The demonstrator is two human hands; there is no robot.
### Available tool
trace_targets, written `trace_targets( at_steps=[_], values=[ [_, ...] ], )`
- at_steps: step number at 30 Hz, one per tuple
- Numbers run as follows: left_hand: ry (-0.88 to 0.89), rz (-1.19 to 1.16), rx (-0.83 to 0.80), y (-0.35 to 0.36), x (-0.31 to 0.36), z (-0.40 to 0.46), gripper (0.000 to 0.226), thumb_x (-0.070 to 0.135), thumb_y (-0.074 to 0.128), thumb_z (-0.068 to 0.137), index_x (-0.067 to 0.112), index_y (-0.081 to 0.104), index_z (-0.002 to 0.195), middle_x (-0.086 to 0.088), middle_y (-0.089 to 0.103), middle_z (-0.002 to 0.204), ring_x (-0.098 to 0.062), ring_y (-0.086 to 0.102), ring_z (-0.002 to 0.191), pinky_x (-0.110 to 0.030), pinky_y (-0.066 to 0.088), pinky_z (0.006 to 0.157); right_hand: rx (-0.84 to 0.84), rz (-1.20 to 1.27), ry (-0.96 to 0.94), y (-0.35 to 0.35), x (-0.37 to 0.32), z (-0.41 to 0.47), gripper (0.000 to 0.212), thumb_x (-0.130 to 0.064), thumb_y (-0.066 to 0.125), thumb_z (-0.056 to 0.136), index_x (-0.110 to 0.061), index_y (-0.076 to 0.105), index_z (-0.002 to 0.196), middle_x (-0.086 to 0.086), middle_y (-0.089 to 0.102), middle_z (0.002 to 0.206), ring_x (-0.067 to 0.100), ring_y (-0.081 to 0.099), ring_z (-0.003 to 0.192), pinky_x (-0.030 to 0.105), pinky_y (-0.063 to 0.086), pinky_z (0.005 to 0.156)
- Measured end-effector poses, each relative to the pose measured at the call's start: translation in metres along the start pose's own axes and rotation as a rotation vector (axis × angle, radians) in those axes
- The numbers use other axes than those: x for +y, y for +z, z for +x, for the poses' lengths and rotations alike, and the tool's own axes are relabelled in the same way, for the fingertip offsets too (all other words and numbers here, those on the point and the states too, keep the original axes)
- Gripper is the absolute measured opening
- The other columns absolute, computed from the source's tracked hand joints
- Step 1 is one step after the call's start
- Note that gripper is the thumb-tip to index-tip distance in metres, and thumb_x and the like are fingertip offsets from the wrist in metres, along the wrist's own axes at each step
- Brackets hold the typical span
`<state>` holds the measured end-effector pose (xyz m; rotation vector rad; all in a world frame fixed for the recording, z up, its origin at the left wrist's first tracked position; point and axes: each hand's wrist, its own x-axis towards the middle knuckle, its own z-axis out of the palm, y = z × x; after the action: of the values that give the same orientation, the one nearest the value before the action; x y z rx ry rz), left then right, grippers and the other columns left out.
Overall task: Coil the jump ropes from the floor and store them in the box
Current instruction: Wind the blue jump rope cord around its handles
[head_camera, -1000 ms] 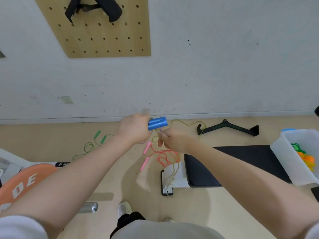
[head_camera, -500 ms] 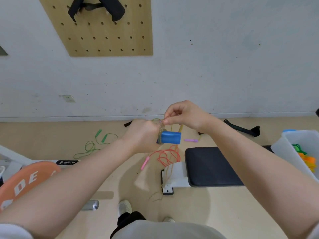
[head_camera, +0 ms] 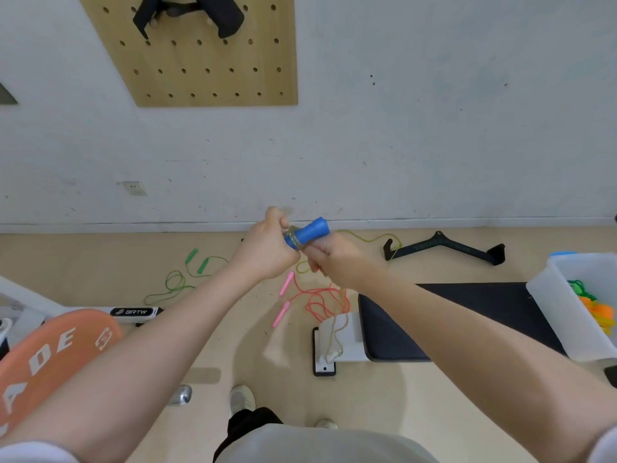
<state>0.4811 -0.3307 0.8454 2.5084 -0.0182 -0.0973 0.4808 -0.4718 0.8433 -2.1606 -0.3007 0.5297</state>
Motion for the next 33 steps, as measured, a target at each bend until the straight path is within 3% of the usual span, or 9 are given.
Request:
trace_targets(
  at_steps=[5,8,12,15,18,21,25,30,33],
  values=[
    [-0.035,0.197,-0.051,0.008,-0.008,0.006,0.041,0.005,0.052,0.082,0.011,0.026,0.114,-0.001,0.043,0.066,-0.025,0.049,0.064,-0.031,0.032,0.05,-0.19,-0.385,-0.024,0.007,-0.006,-0.004,0.015,-0.012,0.036,0.097,-0.011,0.044,0.085,0.002,0.049,0.074,0.018,0.045,0.068,0.023,0.037,0.056],
    [-0.04,0.44,-0.071,0.005,-0.011,0.01,0.047,0.001,0.048,0.081,0.005,0.025,0.122,-0.002,0.04,0.064,-0.03,0.048,0.065,-0.032,0.034,0.054,-0.192,-0.607,-0.181,0.005,-0.016,-0.004,0.018,-0.011,0.039,0.094,-0.007,0.041,0.077,0.002,0.038,0.067,0.021,0.038,0.069,0.029,0.029,0.06],
    [0.086,0.635,-0.151,0.001,-0.01,0.007,0.047,0.011,0.05,0.086,0.005,0.024,0.125,-0.009,0.055,0.08,-0.028,0.046,0.065,-0.032,0.035,0.055,-0.074,-0.477,-0.22,-0.023,-0.03,-0.002,0.026,-0.018,0.051,0.09,0.002,0.057,0.075,0.009,0.049,0.065,0.016,0.039,0.061,0.031,0.03,0.056],
    [0.241,0.647,-0.156,0.0,0.0,0.001,0.037,0.014,0.047,0.088,0.009,0.029,0.119,-0.006,0.052,0.074,-0.029,0.045,0.062,-0.031,0.031,0.05,0.022,-0.273,-0.205,-0.043,-0.027,0.0,0.017,-0.02,0.062,0.086,-0.005,0.068,0.081,-0.003,0.058,0.064,0.006,0.048,0.059,0.015,0.036,0.056],
    [0.331,0.542,-0.157,-0.003,0.008,0.001,0.04,0.019,0.05,0.088,0.013,0.029,0.121,-0.005,0.061,0.084,-0.032,0.056,0.068,-0.034,0.04,0.053,0.034,-0.022,-0.18,-0.049,-0.019,0.001,0.009,-0.013,0.065,0.085,-0.009,0.067,0.077,-0.013,0.054,0.052,0.0,0.047,0.05,0.013,0.036,0.054],
    [0.333,0.27,-0.157,-0.009,0.015,-0.003,0.061,0.018,0.058,0.082,0.019,0.023,0.131,0.0,0.068,0.091,-0.031,0.061,0.079,-0.039,0.048,0.062,0.037,0.229,-0.146,-0.049,-0.011,0.001,0.012,-0.009,0.063,0.087,-0.005,0.063,0.076,-0.015,0.051,0.043,-0.003,0.044,0.042,0.006,0.032,0.047],
    [0.31,-0.142,-0.198,-0.009,0.025,-0.012,0.059,0.002,0.06,0.076,0.023,0.031,0.123,-0.008,0.066,0.078,-0.028,0.061,0.068,-0.043,0.047,0.063,-0.012,0.447,-0.123,-0.044,0.006,0.005,0.018,-0.019,0.06,0.089,-0.003,0.065,0.082,0.008,0.059,0.073,0.014,0.052,0.067,0.021,0.041,0.062],
    [0.157,-0.127,-0.085,-0.002,0.024,0.0,0.05,0.008,0.059,0.08,0.02,0.029,0.117,0.004,0.05,0.062,-0.011,0.046,0.054,-0.028,0.035,0.05,0.115,0.236,0.011,-0.022,0.016,0.009,0.034,-0.01,0.044,0.093,-0.014,0.047,0.059,-0.007,0.043,0.049,0.003,0.033,0.044,0.016,0.03,0.048],
    [0.052,-0.097,-0.074,0.004,0.017,0.006,0.053,0.013,0.063,0.079,0.018,0.027,0.117,-0.004,0.059,0.076,-0.018,0.052,0.063,-0.032,0.043,0.054,-0.005,0.019,-0.001,-0.01,0.016,0.009,0.029,-0.011,0.037,0.096,-0.011,0.052,0.072,-0.004,0.05,0.058,0.004,0.04,0.05,0.014,0.035,0.053]
  ],
)
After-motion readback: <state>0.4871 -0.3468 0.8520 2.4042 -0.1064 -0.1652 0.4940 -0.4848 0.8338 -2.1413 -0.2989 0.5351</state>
